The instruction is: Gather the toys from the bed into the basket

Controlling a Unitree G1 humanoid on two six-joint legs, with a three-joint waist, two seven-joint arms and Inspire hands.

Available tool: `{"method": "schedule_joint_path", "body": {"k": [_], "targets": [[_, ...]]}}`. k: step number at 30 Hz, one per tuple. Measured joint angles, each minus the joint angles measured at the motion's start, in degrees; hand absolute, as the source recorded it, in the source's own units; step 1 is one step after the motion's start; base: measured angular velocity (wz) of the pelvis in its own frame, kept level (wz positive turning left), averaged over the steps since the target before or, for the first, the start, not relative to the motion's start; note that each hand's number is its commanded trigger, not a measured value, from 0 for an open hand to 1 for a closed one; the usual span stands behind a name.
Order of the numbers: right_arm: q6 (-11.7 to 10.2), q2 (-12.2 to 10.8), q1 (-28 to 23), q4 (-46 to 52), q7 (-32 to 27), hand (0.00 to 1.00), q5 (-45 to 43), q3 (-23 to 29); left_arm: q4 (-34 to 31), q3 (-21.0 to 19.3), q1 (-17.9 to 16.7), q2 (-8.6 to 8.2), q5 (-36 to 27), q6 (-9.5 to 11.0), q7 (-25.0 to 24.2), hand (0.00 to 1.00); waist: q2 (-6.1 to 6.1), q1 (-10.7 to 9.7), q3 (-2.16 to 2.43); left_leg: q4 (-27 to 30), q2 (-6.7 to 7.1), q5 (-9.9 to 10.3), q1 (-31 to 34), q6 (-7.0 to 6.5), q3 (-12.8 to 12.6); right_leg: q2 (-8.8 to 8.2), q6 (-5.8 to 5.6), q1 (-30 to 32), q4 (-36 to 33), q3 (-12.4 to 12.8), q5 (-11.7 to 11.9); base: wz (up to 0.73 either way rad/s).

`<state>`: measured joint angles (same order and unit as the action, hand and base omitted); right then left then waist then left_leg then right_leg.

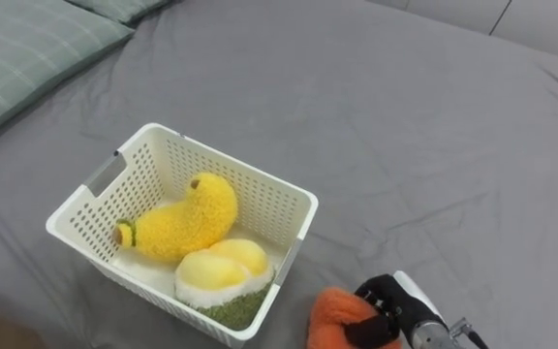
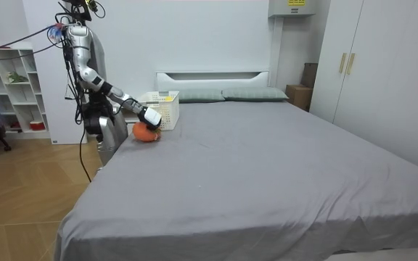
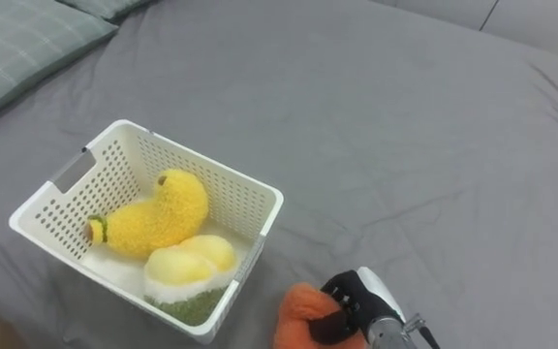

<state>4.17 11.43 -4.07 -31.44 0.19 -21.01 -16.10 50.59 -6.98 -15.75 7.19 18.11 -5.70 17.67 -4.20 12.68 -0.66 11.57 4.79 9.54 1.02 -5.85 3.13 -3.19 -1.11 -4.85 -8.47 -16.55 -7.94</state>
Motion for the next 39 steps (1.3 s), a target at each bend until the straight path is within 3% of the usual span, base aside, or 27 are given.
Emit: {"method": "schedule_joint_path", "body": {"k": [7,12,20,27,31,35,39], "targets": [[-0.57,0.1,0.0,0.31,0.0,1.0,-0.58,2.13,-0.05,-0.93,0.4,0.03,-0.03,1.09,0.45,0.0,0.01,-0.17,-0.01,0.07,0.0,0.0,-0.24,-0.01,-0.12,-0.03,0.0,-0.03,-0.06,0.19,0.0,0.0],[-0.6,0.27,0.01,3.86,-0.45,1.0,-1.78,5.48,0.0,-1.88,0.07,0.08,-0.53,1.08,0.94,0.0,0.29,-1.42,0.19,-0.12,-0.1,-0.01,-0.6,-0.02,-0.75,0.0,-0.01,0.0,-0.07,0.96,-0.01,-0.06],[-0.53,1.7,0.02,15.35,-1.22,1.0,-0.78,6.77,3.13,-1.85,0.92,0.11,-2.72,1.38,1.86,0.0,0.43,-3.43,0.38,-0.77,-0.39,-0.03,-1.62,-0.06,-2.6,0.08,-0.05,-0.24,-0.18,2.47,-0.03,-0.13],[-0.45,1.81,0.6,22.61,-1.7,1.0,-1.25,9.81,3.32,-2.14,1.5,0.04,-2.84,1.41,1.84,0.0,-0.14,-3.03,0.64,-1.67,-0.55,-0.05,-2.63,-0.09,-3.72,0.24,-0.05,-0.37,-0.18,3.79,-0.03,-0.08],[-0.47,2.24,0.78,29.22,-1.72,1.0,-0.96,11.43,3.79,-2.52,1.2,0.24,-2.67,1.71,1.95,0.0,-0.07,-3.45,0.5,-1.91,-0.56,-0.06,-2.81,-0.11,-3.78,0.23,-0.05,-0.41,-0.17,3.87,-0.03,-0.02],[-0.46,2.37,0.82,34.5,-1.74,1.0,-2.11,11.77,4.75,-2.83,1.32,0.23,-2.7,2.05,2.23,0.0,-0.53,-3.32,-0.04,-2.12,-0.65,-0.06,-3.12,-0.1,-4.02,0.28,-0.05,-0.19,-0.2,4.02,-0.03,-0.03],[-0.35,2.36,0.86,40.04,-1.67,1.0,-3.15,11.76,4.75,-3.01,1.48,0.22,-2.86,2.01,2.21,0.0,-0.74,-2.86,-0.05,-2.05,-0.68,-0.02,-2.67,-0.14,-4.22,0.28,-0.05,0.22,-0.23,4.4,-0.03,0.0]]}}
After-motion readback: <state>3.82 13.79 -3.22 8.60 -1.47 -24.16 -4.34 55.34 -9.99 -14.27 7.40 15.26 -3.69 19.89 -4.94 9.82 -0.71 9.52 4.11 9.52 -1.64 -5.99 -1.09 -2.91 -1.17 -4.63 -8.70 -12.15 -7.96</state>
